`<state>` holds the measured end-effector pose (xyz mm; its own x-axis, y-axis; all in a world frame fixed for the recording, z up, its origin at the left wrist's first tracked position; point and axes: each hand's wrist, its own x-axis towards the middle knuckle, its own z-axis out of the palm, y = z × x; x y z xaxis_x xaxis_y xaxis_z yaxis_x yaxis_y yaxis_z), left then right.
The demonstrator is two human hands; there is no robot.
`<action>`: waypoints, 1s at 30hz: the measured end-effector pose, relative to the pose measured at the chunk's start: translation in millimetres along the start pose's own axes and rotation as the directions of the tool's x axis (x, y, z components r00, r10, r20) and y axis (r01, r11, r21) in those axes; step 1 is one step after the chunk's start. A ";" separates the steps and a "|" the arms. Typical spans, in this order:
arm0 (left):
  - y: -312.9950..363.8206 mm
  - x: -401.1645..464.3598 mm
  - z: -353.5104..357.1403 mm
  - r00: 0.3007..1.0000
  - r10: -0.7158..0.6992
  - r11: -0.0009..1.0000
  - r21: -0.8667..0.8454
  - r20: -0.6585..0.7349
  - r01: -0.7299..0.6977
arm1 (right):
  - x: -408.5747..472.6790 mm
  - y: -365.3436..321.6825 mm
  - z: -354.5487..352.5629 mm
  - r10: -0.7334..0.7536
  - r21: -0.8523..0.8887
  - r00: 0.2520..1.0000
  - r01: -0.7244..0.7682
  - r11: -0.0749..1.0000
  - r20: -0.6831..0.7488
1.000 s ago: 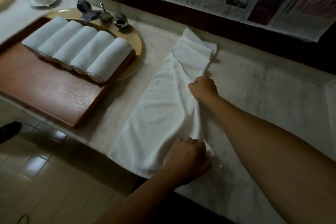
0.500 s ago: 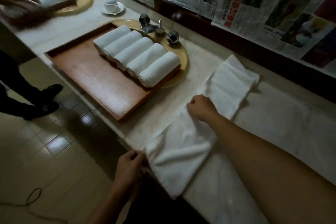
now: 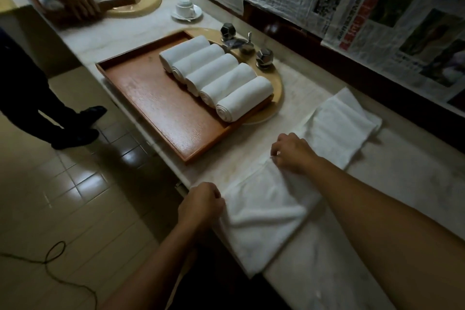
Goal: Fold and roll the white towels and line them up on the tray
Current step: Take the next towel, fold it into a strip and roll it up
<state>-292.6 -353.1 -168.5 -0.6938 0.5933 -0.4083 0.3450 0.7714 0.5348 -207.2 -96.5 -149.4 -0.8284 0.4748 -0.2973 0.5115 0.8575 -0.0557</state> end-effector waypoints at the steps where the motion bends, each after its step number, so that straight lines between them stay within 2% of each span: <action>1: -2.8 -1.8 -1.2 1.000 -0.001 1.000 -0.029 0.001 0.001 | 1.8 1.0 -3.0 0.006 0.023 1.000 -0.006 1.000 0.013; 4: -13.3 -9.5 -0.3 0.999 -0.008 0.996 -0.094 -0.040 0.004 | 8.4 2.0 -13.7 0.013 0.113 0.998 -0.021 0.993 0.066; 6: -18.4 -14.1 0.0 0.997 -0.011 0.992 -0.125 -0.071 0.003 | 14.6 -0.6 -18.9 0.003 0.122 0.995 -0.016 0.992 0.103; 10: -25.6 -17.0 1.2 0.997 -0.061 0.976 -0.211 -0.048 0.049 | 27.7 -11.7 -20.8 0.006 0.113 0.990 -0.022 0.993 0.143; 15: -29.7 -16.9 4.1 0.990 -0.098 0.977 -0.197 -0.106 0.076 | 35.6 -22.2 -8.8 0.030 0.072 0.996 -0.036 0.997 0.080; 17: -29.8 -18.8 5.8 0.987 -0.088 0.994 -0.077 -0.131 0.078 | 34.7 -22.8 -4.7 0.030 0.055 0.998 -0.032 0.998 0.051; 19: -29.3 -18.6 9.0 0.966 0.049 0.980 0.199 -0.254 0.002 | 30.7 -18.8 -1.6 0.039 0.104 0.999 -0.041 0.994 0.021; 21: -20.3 -15.6 18.2 0.917 0.272 0.914 0.377 -0.291 -0.152 | 23.0 -10.2 3.1 0.105 0.230 0.987 -0.075 0.970 -0.122; 22: -11.9 -13.3 24.8 0.879 0.397 0.869 0.416 -0.265 -0.267 | 17.7 -4.7 6.4 0.168 0.289 0.961 -0.100 0.952 -0.220; 24: 5.5 -9.5 38.2 0.814 0.573 0.755 0.451 -0.097 -0.477 | 4.7 8.0 16.0 0.297 0.342 0.901 -0.184 0.921 -0.316; 26: 12.7 -7.1 45.1 0.779 0.627 0.691 0.457 0.005 -0.559 | -10.9 19.2 30.2 0.353 0.338 0.894 -0.254 0.906 -0.274; 30: 7.2 -7.3 29.5 0.837 0.547 0.720 0.507 0.005 -0.474 | -28.6 19.6 48.5 0.269 0.269 0.922 -0.194 0.943 -0.279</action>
<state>-266.4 -345.0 -183.6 -0.3890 0.9197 -0.0530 0.8975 0.3913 0.2036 -162.4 -102.9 -188.2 -0.6897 0.7238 -0.0230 0.7048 0.6636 -0.2508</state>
